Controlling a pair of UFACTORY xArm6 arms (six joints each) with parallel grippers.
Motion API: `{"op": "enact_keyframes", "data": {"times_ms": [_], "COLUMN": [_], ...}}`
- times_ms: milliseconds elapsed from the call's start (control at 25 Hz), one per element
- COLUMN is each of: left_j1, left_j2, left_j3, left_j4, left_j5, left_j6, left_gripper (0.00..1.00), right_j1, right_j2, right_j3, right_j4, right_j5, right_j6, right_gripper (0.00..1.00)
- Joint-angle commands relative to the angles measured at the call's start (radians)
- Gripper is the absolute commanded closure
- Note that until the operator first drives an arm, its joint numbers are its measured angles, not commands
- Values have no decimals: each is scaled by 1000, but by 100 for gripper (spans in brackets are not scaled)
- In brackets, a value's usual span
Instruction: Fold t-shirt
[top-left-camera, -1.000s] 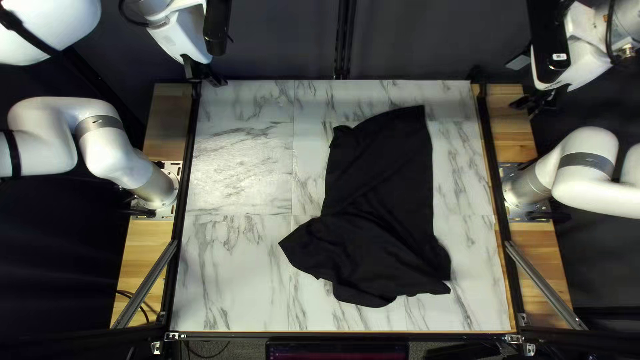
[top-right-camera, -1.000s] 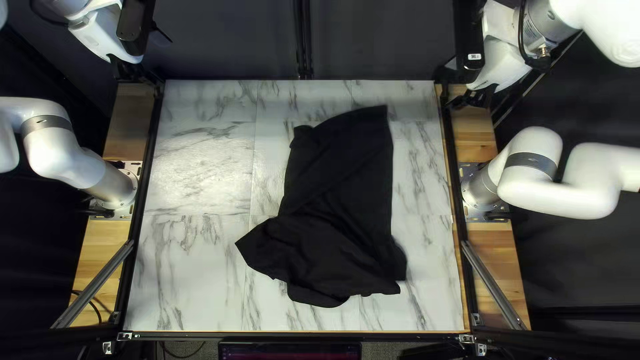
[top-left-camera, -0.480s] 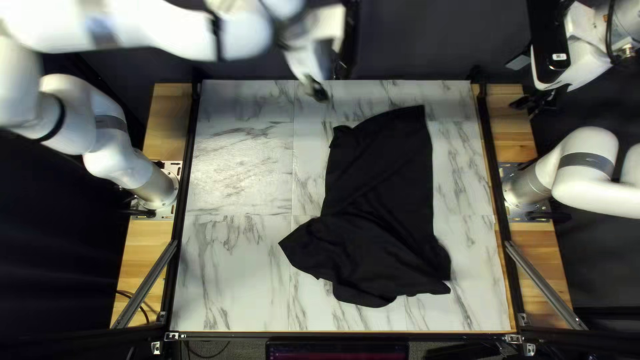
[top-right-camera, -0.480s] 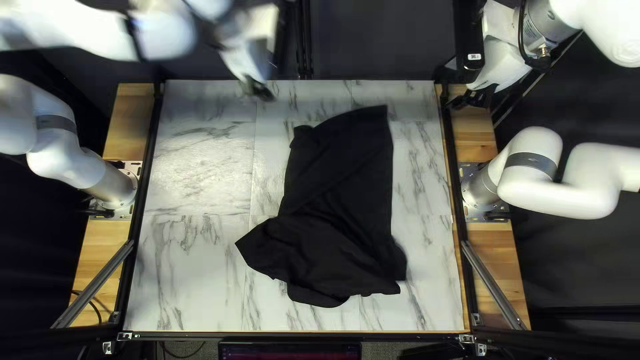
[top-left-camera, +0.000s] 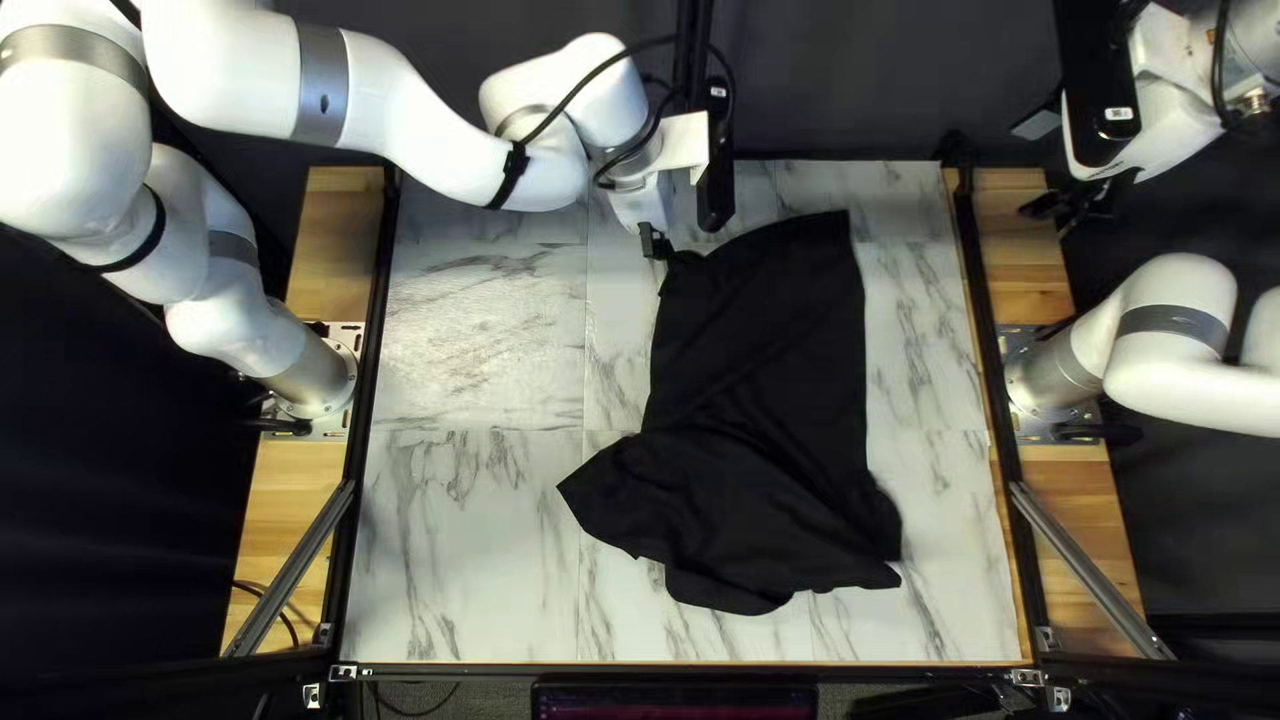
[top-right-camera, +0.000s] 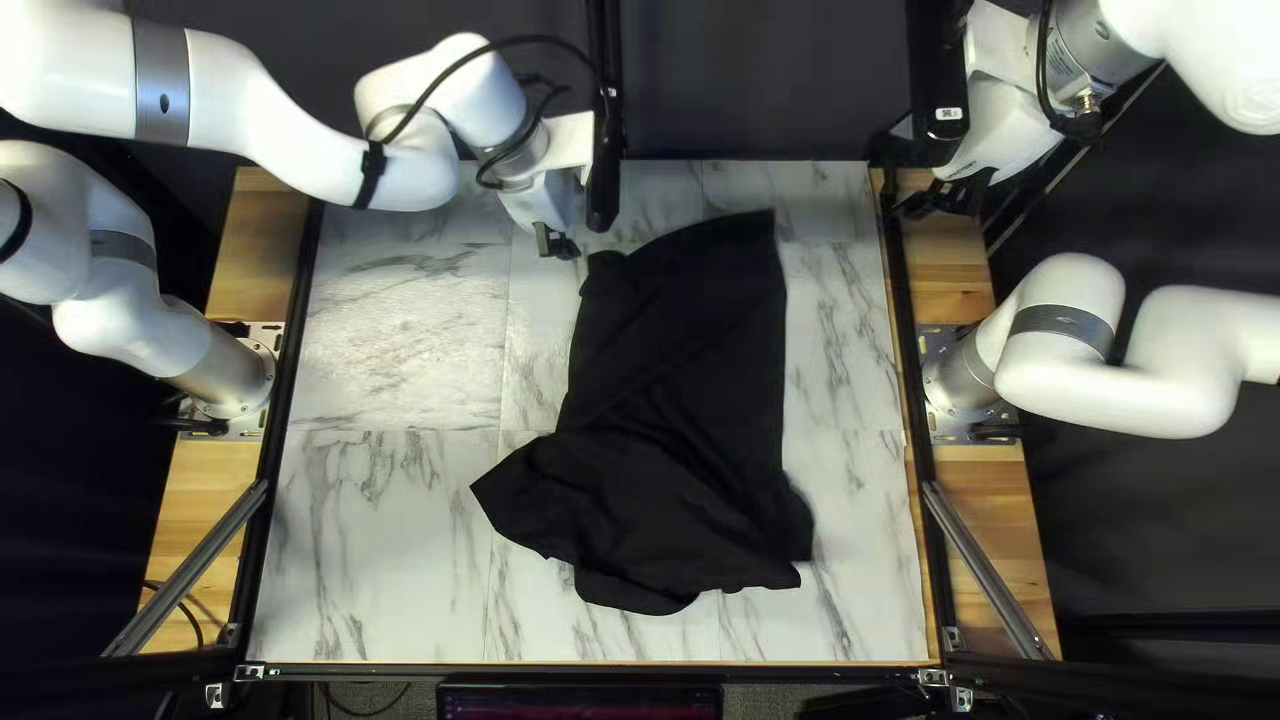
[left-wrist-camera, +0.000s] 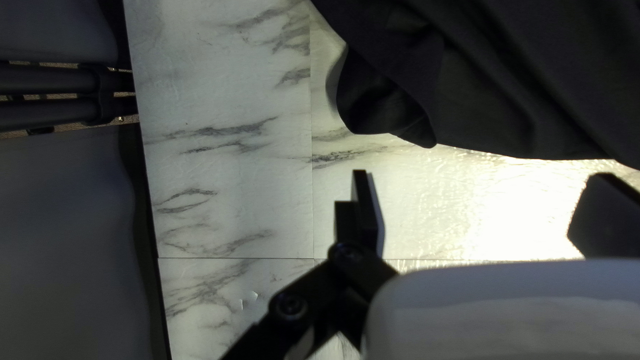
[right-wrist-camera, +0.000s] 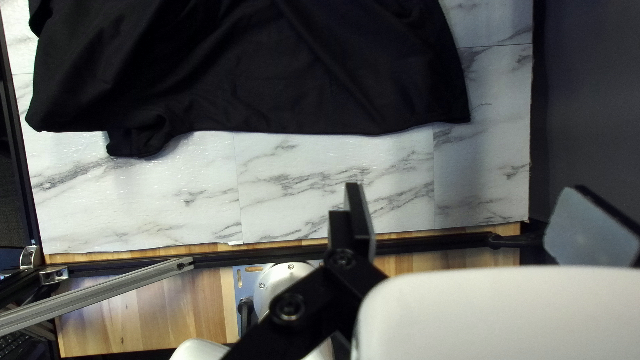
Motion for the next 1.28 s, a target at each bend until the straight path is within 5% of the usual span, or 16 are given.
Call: {"op": "enact_keyframes", "data": {"times_ms": [40,400,880,1200,1240,1280], "left_j1": [-15,-122,-128,-100,-98,-98], "left_j2": [-32,164,267,318,327,332], "left_j3": [75,-38,-56,-61,-69,-73], "left_j4": [170,427,415,349,341,337], "left_j5": [6,89,28,-66,-67,-67], "left_j6": [-183,-574,-632,-551,-543,-537], "left_gripper": [0,0,1,31,41,66], "right_j1": [0,0,0,0,0,0], "right_j2": [0,0,0,0,0,0], "right_j3": [0,0,0,0,0,0], "right_j4": [0,0,0,0,0,0], "right_j5": [0,0,0,0,0,0], "right_j6": [0,0,0,0,0,0], "right_gripper": [0,0,0,0,0,0]}}
